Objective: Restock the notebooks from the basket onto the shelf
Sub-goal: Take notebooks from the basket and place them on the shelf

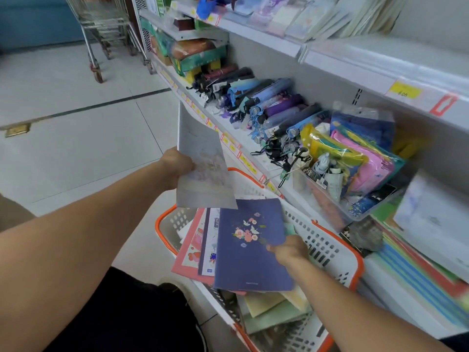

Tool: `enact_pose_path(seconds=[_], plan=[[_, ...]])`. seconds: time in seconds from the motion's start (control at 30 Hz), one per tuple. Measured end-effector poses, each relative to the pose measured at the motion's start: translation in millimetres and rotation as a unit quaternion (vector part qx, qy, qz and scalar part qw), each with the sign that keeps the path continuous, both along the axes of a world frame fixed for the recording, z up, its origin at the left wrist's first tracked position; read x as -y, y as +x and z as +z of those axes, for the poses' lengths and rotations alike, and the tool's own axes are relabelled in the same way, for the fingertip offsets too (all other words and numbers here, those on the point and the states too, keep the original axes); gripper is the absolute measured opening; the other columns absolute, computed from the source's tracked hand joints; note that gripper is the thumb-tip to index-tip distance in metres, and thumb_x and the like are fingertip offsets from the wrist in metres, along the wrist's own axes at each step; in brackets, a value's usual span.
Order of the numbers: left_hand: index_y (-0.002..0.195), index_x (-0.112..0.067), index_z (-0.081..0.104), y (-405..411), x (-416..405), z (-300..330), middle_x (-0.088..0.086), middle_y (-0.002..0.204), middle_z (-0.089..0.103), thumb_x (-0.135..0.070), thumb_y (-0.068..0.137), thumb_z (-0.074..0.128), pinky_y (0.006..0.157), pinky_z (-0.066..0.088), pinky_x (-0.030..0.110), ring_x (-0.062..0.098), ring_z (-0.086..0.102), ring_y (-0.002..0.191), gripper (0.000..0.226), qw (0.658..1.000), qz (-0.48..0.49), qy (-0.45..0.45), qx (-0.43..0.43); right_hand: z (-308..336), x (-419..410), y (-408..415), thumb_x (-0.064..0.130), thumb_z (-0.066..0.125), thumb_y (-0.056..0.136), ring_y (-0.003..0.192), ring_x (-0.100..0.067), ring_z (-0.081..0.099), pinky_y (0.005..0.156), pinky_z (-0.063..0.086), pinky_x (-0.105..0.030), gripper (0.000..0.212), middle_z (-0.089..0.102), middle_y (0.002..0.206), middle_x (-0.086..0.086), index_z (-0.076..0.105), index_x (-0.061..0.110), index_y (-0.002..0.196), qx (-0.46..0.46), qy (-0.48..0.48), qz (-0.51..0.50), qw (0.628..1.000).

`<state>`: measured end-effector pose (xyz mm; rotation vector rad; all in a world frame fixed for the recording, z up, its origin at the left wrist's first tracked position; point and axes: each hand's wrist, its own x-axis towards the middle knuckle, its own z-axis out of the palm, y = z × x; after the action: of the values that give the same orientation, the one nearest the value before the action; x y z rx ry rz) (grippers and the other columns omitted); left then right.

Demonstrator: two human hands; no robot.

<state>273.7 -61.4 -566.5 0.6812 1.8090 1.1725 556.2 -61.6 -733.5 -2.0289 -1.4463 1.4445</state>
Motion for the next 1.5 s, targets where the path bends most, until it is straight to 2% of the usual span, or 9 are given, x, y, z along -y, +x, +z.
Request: enact_pose_path(seconds=[0.2,0.33,0.5,0.67,0.83,0.93,1.2,1.4,1.5], plan=[[0.114,-0.015,0.059,-13,-9,15,0.011,0.101,0.067,0.014,0.084,0.049,0.061,0.061,0.043,0.033,0.067,0.087,0.043,0.997,0.016,0.06,-0.052,104,-46,48,0.003,0.058,0.097,0.067,-0.017,0.074,0.052,0.057,-0.028,0.023,0.075,0.087,0.003,0.061,0.014,0.117,-0.187,0.049,0.043,0.98],[0.125,-0.022,0.052,-16,0,34,0.01,0.111,0.063,-0.002,0.076,0.058,0.077,0.058,0.051,0.037,0.062,0.096,0.053,0.978,0.028,0.057,-0.201,182,-66,65,0.012,0.055,0.1,0.092,-0.029,0.073,0.077,0.059,-0.043,0.018,0.076,0.104,-0.004,0.063,0.018,0.115,-0.27,0.064,0.051,0.959],[0.127,-0.01,0.056,37,1,67,0.014,0.094,0.073,-0.009,0.078,0.068,0.061,0.058,0.039,0.03,0.071,0.073,0.05,0.985,-0.062,0.113,0.118,223,-66,52,0.014,0.052,0.101,0.1,-0.033,0.07,0.09,0.055,-0.054,0.021,0.073,0.114,-0.011,0.065,0.018,0.117,-0.379,0.096,0.026,0.92],[0.117,-0.016,0.069,98,-2,90,0.012,0.11,0.073,-0.064,0.087,0.052,0.072,0.06,0.04,0.031,0.071,0.096,0.059,0.953,-0.133,0.109,0.249,219,-59,39,0.022,0.05,0.103,0.1,-0.026,0.071,0.091,0.055,-0.052,0.024,0.073,0.114,-0.003,0.061,0.02,0.124,-0.308,0.2,0.002,0.93],[0.126,-0.021,0.059,124,-3,114,0.015,0.115,0.071,-0.004,0.086,0.061,0.071,0.06,0.044,0.035,0.071,0.095,0.044,0.934,-0.194,0.179,0.241,247,-57,60,0.022,0.062,0.097,0.099,-0.024,0.073,0.084,0.059,-0.049,0.036,0.068,0.124,0.001,0.05,0.023,0.131,-0.412,0.174,-0.017,0.894],[0.125,-0.022,0.059,133,-19,131,0.011,0.113,0.072,-0.001,0.092,0.056,0.073,0.06,0.044,0.033,0.071,0.095,0.04,0.938,-0.188,0.214,0.198,281,-60,90,0.016,0.065,0.093,0.104,-0.03,0.071,0.077,0.06,-0.045,0.04,0.069,0.124,-0.005,0.053,0.017,0.132,-0.498,0.112,0.021,0.859],[0.139,-0.023,0.043,181,-114,205,0.008,0.121,0.069,-0.039,0.098,0.053,0.066,0.06,0.039,0.026,0.073,0.094,0.045,0.935,-0.2,0.224,0.188,357,-112,123,0.0,0.05,0.098,0.103,-0.03,0.07,0.089,0.055,-0.053,0.029,0.072,0.116,-0.007,0.061,0.014,0.121,-0.427,0.248,-0.086,0.865],[0.129,-0.026,0.052,184,-153,188,0.007,0.112,0.069,-0.043,0.096,0.055,0.063,0.06,0.032,0.023,0.071,0.094,0.037,0.946,-0.232,0.187,0.128,366,-226,137,-0.009,0.032,0.1,0.067,-0.032,0.064,0.034,0.052,-0.045,0.038,0.068,0.106,-0.018,0.052,0.003,0.13,-0.404,0.178,-0.264,0.857],[0.122,-0.029,0.059,174,-162,172,0.004,0.104,0.074,-0.042,0.095,0.059,0.064,0.059,0.03,0.02,0.074,0.088,0.03,0.943,-0.235,0.194,0.131,351,-270,135,-0.006,0.029,0.102,0.062,-0.035,0.065,0.056,0.055,-0.054,0.035,0.069,0.109,-0.019,0.053,0.007,0.125,-0.375,0.159,-0.296,0.864]])
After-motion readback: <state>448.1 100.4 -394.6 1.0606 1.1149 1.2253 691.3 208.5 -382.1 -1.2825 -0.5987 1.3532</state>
